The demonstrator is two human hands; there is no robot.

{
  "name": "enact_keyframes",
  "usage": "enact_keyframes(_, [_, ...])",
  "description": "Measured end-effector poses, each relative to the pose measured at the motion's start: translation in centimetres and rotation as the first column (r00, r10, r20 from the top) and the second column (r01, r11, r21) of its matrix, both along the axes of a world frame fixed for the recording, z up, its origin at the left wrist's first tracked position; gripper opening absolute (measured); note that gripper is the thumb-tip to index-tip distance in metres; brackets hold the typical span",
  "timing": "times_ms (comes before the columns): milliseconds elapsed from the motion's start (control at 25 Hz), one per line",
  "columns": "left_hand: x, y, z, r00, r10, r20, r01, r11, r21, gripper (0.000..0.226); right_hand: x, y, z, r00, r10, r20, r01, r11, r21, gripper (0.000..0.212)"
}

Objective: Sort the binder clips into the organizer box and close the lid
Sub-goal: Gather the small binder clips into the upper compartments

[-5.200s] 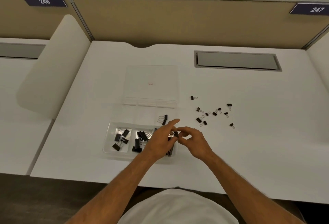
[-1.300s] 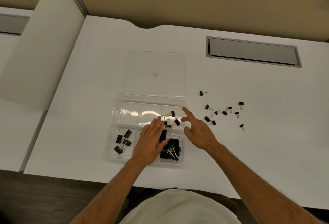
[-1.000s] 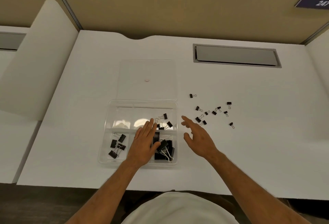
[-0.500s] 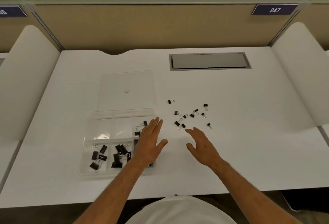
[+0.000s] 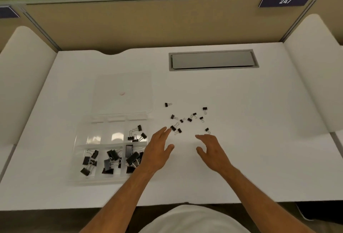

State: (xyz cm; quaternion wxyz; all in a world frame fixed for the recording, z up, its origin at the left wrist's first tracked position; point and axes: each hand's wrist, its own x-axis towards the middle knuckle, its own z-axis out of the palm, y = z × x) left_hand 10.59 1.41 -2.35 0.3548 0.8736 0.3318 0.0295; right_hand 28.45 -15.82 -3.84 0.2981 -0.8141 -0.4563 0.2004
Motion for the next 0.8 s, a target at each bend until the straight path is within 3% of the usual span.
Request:
enact_keyframes(520, [8.0, 5.3, -4.3, 0.969, -0.035, -0.245, 0.055, 0.996, 0.074, 0.014, 4.2, 3.0, -1.1, 0.985, -0.145, -0.098, 0.132, 0.983, -0.124, 0.037])
enact_keyframes(800, [8.2, 5.0, -4.6, 0.961, -0.003, -0.278, 0.025, 0.997, 0.075, 0.021, 6.3, 8.3, -1.2, 0.997, -0.073, -0.04, 0.061, 0.967, -0.247, 0.036])
